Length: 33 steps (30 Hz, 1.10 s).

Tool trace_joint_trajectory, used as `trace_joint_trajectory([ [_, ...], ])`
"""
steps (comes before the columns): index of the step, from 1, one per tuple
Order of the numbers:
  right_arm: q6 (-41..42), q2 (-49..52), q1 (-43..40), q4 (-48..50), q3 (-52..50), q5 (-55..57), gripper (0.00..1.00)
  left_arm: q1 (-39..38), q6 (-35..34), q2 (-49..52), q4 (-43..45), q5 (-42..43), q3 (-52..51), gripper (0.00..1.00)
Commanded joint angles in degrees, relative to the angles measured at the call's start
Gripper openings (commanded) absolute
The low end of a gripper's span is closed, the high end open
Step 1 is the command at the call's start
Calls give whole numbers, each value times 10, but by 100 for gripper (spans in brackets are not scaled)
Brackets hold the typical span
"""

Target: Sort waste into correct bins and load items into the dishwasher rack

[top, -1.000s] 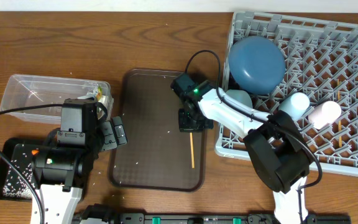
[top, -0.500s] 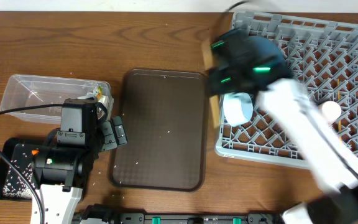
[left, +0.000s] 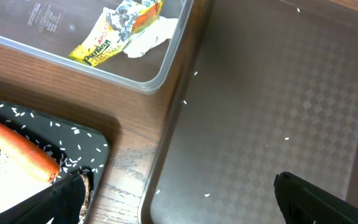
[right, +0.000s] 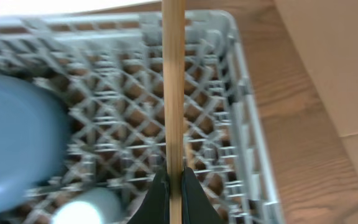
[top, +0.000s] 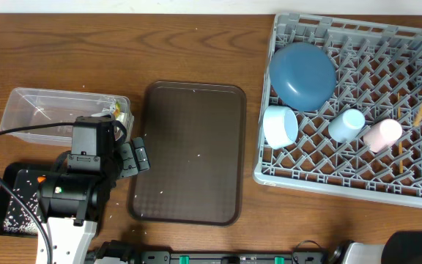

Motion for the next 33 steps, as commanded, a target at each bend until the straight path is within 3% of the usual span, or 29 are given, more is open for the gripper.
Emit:
trace_joint_trajectory([
  [1, -88, 34, -24, -9, -3, -46, 1, 3, -3, 1, 0, -3, 10, 98],
  [5, -94, 79, -29, -17, -5, -30, 1, 3, -3, 1, 0, -3, 10, 98],
  [8, -94, 111, -29, -15, -5, 49, 1, 3, -3, 1, 0, -3, 10, 98],
  [22, -87, 214, -28, -42, -6, 90, 4, 3, -3, 1, 0, -3, 10, 98],
  [24, -66, 208, -27, -43, -6, 100, 24, 3, -3, 1, 0, -3, 10, 98],
  [25, -54, 199, -25, -42, -6, 99, 53, 3, -3, 1, 0, -3, 10, 98],
  [28, -38, 164, -15, -42, -3, 80, 99, 3, -3, 1, 0, -3, 10, 98],
  [33, 40, 52, 11, -58, 2, -47, 99, 3, -3, 1, 0, -3, 10, 98],
])
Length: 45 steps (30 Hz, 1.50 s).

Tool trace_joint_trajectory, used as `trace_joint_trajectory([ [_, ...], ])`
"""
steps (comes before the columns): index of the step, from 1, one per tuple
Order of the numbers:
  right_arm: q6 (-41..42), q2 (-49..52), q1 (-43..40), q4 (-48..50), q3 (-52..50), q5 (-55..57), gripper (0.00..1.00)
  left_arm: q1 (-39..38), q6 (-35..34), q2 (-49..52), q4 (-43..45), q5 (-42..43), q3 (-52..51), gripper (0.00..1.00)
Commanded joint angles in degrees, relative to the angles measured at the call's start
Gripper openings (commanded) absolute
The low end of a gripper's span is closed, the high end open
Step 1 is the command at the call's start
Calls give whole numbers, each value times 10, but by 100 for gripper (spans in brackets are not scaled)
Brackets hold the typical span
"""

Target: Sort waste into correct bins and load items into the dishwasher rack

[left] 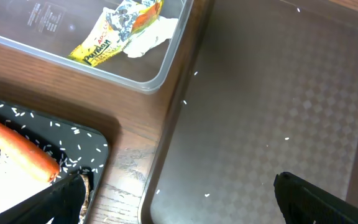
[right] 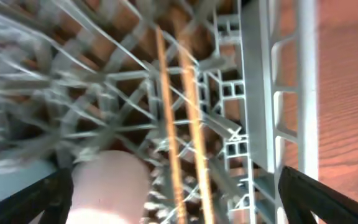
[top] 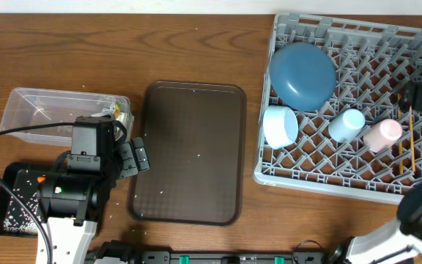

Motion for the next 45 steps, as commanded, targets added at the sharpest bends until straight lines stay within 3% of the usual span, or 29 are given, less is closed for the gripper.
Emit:
trace_joint_trajectory([
  [1, 69, -114, 28, -14, 8, -130, 99, 3, -3, 1, 0, -2, 10, 98],
  [6, 130, -248, 87, -50, 8, -329, 99, 3, -3, 1, 0, -2, 10, 98],
  [16, 198, -426, 229, -65, 8, -344, 99, 3, -3, 1, 0, -2, 10, 98],
  [22, 108, -489, 255, -112, 7, -236, 99, 3, -3, 1, 0, -2, 10, 98],
  [29, -4, -497, 255, -137, -27, -227, 99, 3, -3, 1, 0, -2, 10, 98],
  [34, -5, -550, 263, 9, -172, -220, 99, 3, -3, 1, 0, -2, 10, 98],
  [39, -3, -676, 263, 204, -403, -220, 99, 3, -3, 1, 0, -2, 10, 98],
  [45, -3, -820, 263, 280, -603, -217, 99, 3, -3, 1, 0, -2, 10, 98],
])
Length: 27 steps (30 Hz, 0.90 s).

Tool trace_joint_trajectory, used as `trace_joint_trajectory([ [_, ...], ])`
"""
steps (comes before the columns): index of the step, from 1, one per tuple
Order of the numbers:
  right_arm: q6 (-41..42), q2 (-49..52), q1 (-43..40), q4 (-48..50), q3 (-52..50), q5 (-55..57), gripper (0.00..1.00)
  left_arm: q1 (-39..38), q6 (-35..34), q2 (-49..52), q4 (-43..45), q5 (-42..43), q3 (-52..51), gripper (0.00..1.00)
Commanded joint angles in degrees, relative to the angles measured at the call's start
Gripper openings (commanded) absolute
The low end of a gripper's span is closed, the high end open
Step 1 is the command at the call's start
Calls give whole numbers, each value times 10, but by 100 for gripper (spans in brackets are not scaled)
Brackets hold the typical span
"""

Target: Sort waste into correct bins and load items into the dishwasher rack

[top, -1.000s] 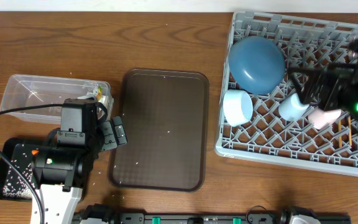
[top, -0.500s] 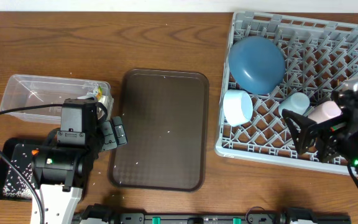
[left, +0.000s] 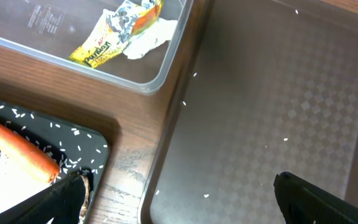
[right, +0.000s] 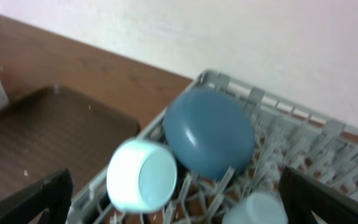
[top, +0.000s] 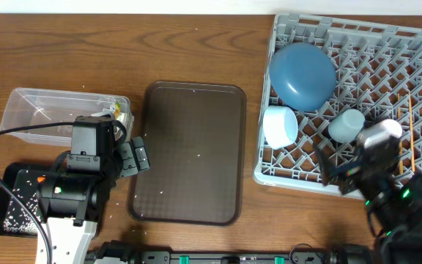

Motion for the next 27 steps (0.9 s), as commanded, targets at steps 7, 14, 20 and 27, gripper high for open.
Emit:
trace_joint_trajectory([
  [7, -7, -199, 9, 78, -212, 2, 99, 3, -3, 1, -1, -3, 7, 98],
  [14, -7, -254, 10, 140, -300, -4, 99, 3, -3, 1, -1, -3, 7, 98],
  [20, -7, -258, 10, 231, -368, -4, 99, 3, -3, 1, -1, -3, 7, 98],
  [27, -7, -258, 10, 276, -386, -4, 99, 3, -3, 1, -1, -3, 7, 98],
])
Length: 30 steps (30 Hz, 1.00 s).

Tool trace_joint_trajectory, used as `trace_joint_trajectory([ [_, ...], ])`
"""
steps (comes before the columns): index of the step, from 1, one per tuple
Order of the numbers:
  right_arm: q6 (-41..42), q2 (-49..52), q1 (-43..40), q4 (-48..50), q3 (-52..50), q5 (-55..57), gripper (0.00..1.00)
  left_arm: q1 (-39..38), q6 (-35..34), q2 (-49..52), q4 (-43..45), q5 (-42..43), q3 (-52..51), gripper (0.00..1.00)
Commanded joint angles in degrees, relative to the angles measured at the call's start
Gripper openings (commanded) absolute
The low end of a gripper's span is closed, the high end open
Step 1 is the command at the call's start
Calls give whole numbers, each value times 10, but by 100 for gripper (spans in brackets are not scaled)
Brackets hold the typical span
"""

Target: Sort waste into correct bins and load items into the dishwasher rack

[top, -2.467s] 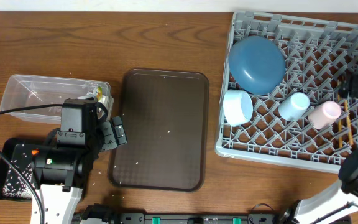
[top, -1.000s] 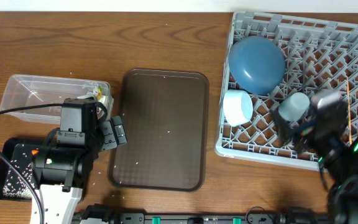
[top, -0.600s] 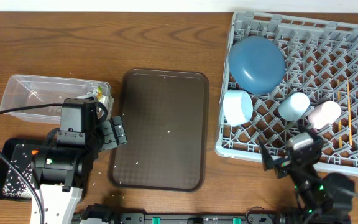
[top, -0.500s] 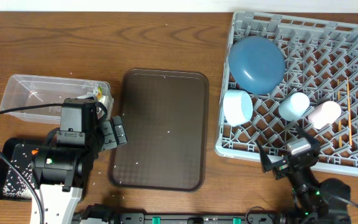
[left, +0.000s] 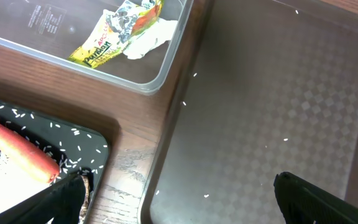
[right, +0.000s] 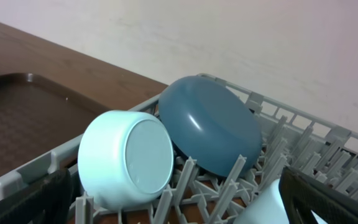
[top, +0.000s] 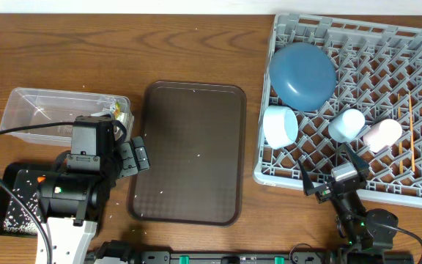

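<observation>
The grey dishwasher rack (top: pixel 357 28) at the right holds a blue bowl (top: pixel 302 75), a pale cup (top: pixel 279 126), a light blue cup (top: pixel 346 125), a pink cup (top: pixel 382 135) and two wooden chopsticks (top: pixel 410 136). My right gripper (top: pixel 335 182) sits low by the rack's front edge, open and empty. Its wrist view looks over the pale cup (right: pixel 126 158) toward the bowl (right: pixel 210 134). My left gripper (top: pixel 132 158) stands open at the left rim of the brown tray (top: pixel 193 150). The clear bin (top: pixel 42 110) holds a wrapper (left: pixel 120 28).
A black tray (top: pixel 13 202) with scattered rice and a sausage (left: pixel 17 146) lies at the front left, under the left arm. A few rice grains dot the brown tray (left: pixel 272 106). The wall stands behind the rack (right: pixel 241 180).
My right arm has dropped lower and drawn back to the rack's front edge, so the pink and light blue cups show fully. The left arm has not moved.
My right gripper was shut on a wooden chopstick over the rack's right side. Then it was open, with two chopsticks lying in the rack. After that it was at the rack's front, and now it sits low by the front edge. The left arm stayed still throughout.
</observation>
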Motion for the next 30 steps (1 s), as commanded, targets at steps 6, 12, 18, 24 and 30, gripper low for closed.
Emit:
trace_joint_trajectory([
  [6, -5, -4, 10, 2, -3, -4, 99, 3, -3, 0, 0, -3, 7, 98],
  [12, -5, -4, 10, 2, -3, -4, 99, 3, -3, 0, 0, -3, 7, 98],
  [18, -5, -4, 10, 2, -3, -4, 99, 3, -3, 0, 0, -3, 7, 98],
  [24, -5, -4, 10, 2, -3, -4, 99, 3, 4, -28, -9, -12, -6, 98],
  [30, -5, -4, 10, 2, -3, -4, 99, 3, 9, -148, 31, -34, -62, 98],
])
